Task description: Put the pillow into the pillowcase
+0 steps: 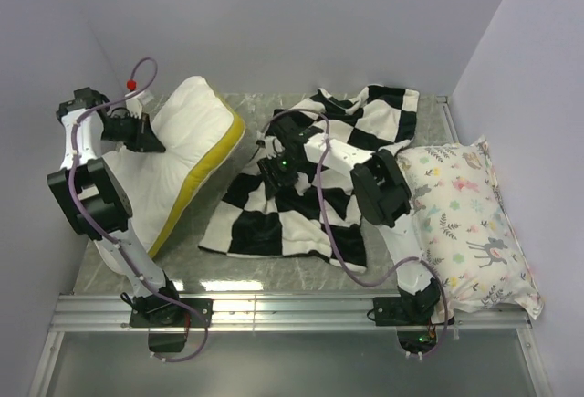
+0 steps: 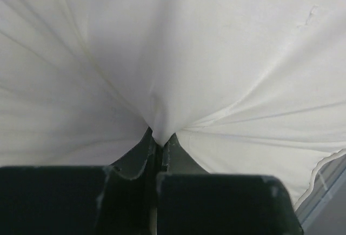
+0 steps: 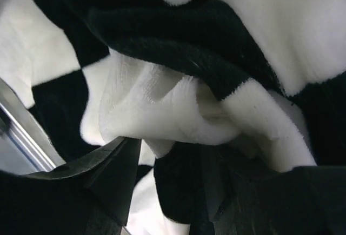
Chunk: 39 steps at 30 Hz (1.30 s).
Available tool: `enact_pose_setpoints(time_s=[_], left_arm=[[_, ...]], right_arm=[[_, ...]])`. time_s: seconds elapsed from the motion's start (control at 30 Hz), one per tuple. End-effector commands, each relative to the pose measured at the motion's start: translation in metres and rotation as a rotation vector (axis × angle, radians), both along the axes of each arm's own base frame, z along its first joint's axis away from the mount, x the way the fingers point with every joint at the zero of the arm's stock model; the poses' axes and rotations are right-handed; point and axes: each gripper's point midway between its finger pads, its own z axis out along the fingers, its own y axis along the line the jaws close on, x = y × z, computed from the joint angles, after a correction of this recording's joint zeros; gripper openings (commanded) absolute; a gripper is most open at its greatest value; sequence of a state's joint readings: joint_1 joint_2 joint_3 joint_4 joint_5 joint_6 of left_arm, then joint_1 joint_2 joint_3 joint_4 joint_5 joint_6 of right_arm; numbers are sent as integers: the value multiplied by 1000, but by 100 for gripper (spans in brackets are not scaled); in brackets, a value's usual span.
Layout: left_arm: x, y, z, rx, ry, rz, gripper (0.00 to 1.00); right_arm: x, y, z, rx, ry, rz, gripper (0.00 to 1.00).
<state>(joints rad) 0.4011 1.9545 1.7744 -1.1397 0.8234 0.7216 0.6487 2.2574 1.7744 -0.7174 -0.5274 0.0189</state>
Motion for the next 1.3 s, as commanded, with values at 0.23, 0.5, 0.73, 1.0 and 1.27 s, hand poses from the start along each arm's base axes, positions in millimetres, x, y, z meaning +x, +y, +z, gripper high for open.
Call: enact_pose_setpoints(time_s=[0.23, 0.5, 0.73, 1.0, 1.27], left_arm=[[-26, 4, 41, -82, -74, 29, 0], [-31, 1, 34, -80, -71, 17, 0], [-38, 7, 29, -9, -77, -2, 0], [-50, 5, 26, 29, -82, -46, 0], [-53, 4, 23, 41, -89, -61, 0]], right_arm=[[9, -20, 74, 47, -195, -44, 71], [22, -119, 70, -292, -484, -89, 72], [1, -158, 7, -512, -323, 11, 65], [-47, -205, 20, -567, -236, 89, 45], [-20, -155, 77, -327, -328, 14, 67]])
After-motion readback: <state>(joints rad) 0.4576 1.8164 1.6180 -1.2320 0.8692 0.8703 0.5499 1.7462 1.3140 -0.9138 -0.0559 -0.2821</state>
